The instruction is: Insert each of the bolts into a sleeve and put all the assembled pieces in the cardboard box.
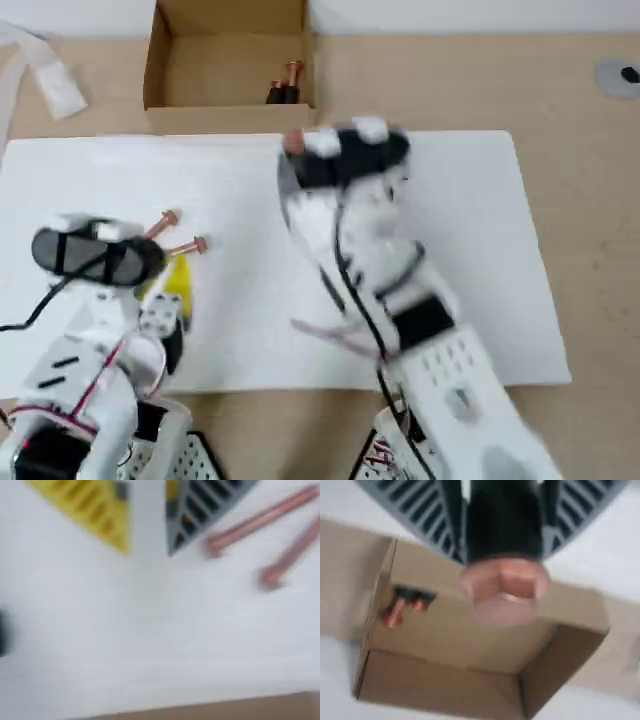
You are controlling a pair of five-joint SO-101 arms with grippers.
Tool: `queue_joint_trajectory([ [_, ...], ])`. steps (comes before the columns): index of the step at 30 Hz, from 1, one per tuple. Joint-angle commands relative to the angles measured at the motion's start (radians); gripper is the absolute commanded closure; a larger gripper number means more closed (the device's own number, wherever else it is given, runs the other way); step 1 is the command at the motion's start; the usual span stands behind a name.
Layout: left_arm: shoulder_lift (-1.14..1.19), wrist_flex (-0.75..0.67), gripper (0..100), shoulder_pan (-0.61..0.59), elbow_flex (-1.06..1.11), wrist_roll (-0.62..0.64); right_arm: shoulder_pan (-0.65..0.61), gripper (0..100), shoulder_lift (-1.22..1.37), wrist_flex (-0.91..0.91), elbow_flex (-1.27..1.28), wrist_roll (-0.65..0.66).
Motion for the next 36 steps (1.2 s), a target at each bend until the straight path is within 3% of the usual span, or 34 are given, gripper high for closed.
queue_joint_trajectory([
  [1, 0.074, -0.041, 100, -0.098, -0.054, -0.06, 0.03, 98.9, 0.346, -0.043, -0.394, -0.008],
  [9, 0.076, -0.199, 100, -0.264, 0.052, -0.064, 0.079, 98.9, 1.004, -0.035, -1.061, -0.005],
  [14, 0.076, -0.285, 100, -0.33, 0.144, -0.06, 0.117, 98.9, 1.385, -0.037, -1.454, 0.063],
  [21, 0.076, -0.298, 99, -0.345, 0.193, -0.06, 0.133, 98.9, 1.776, -0.034, -1.9, 0.133],
  [28, 0.076, -0.319, 99, -0.345, 0.203, -0.06, 0.131, 98.9, 2.064, -0.034, -2.195, 0.236],
  [36, 0.076, -0.334, 99, -0.344, 0.259, -0.064, 0.133, 98.7, 2.284, -0.034, -2.339, 0.411],
])
